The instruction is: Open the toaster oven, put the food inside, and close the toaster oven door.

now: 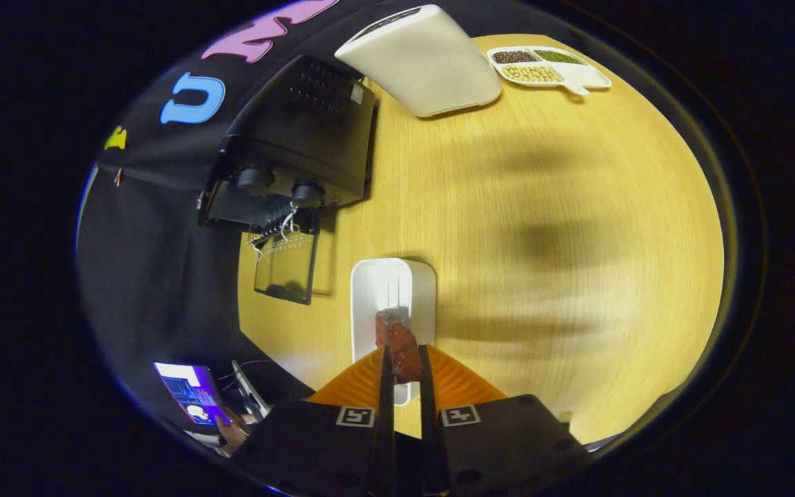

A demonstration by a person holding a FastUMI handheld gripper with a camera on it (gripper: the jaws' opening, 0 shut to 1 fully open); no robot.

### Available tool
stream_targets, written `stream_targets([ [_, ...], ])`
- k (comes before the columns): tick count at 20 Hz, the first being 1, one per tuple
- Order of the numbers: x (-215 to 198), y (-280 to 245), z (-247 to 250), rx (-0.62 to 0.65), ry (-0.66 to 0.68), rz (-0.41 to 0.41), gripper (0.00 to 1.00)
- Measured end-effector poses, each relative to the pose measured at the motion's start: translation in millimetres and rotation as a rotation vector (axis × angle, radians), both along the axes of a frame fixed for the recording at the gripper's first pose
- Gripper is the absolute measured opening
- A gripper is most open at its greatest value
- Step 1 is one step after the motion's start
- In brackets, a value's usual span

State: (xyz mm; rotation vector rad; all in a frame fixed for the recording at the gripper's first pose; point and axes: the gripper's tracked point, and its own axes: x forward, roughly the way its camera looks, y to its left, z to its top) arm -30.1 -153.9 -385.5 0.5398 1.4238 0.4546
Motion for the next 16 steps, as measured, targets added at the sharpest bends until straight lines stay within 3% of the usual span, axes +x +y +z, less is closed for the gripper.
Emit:
stream_targets([
  [1,-2,1,0,-0.008,-0.019,0.006,0.17],
  [12,3,9,60,-0.111,-0.280,-0.097,0.17],
  [16,0,43,100,-0.074,-0.373,-0.160,0.17],
])
